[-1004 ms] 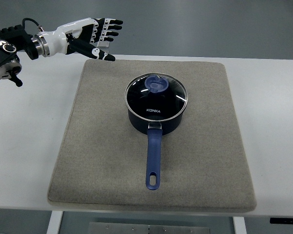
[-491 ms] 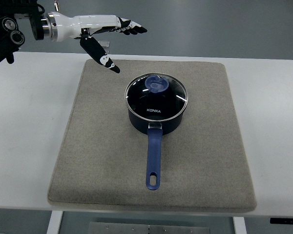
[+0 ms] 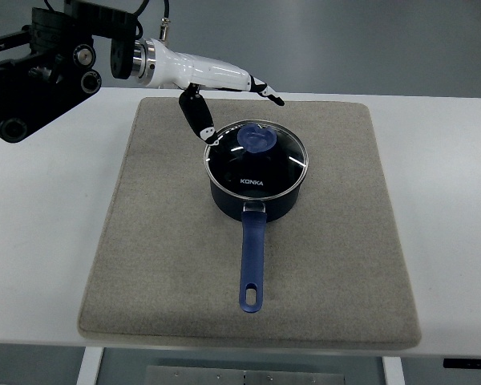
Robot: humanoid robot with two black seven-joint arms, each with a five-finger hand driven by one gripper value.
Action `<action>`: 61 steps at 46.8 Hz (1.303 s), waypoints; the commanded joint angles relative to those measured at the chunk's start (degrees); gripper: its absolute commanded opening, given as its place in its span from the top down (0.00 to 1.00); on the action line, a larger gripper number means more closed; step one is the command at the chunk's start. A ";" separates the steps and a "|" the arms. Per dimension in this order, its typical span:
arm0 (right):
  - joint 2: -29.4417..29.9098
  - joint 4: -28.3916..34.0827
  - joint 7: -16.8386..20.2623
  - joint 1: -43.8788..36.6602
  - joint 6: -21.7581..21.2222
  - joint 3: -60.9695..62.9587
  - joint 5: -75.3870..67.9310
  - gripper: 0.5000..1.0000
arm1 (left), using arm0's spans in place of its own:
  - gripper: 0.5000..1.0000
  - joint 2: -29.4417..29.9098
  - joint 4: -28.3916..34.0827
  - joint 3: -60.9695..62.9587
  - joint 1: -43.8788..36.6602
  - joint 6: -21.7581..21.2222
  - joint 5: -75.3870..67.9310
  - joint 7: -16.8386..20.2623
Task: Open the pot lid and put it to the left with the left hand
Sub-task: 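Lower the left hand onto the lid and grasp the blue knob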
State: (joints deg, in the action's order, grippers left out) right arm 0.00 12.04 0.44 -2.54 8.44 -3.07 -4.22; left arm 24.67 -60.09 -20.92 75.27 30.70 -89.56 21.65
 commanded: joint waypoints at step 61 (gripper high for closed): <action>0.00 0.00 -0.09 -0.01 0.00 0.00 0.00 0.17 | 0.44 -7.44 4.55 2.20 -0.74 -4.33 -6.94 -0.38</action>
State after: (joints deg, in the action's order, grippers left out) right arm 0.00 12.04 0.43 -2.56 8.44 -3.08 -4.22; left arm 17.58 -55.54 -18.74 74.53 26.39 -96.50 21.23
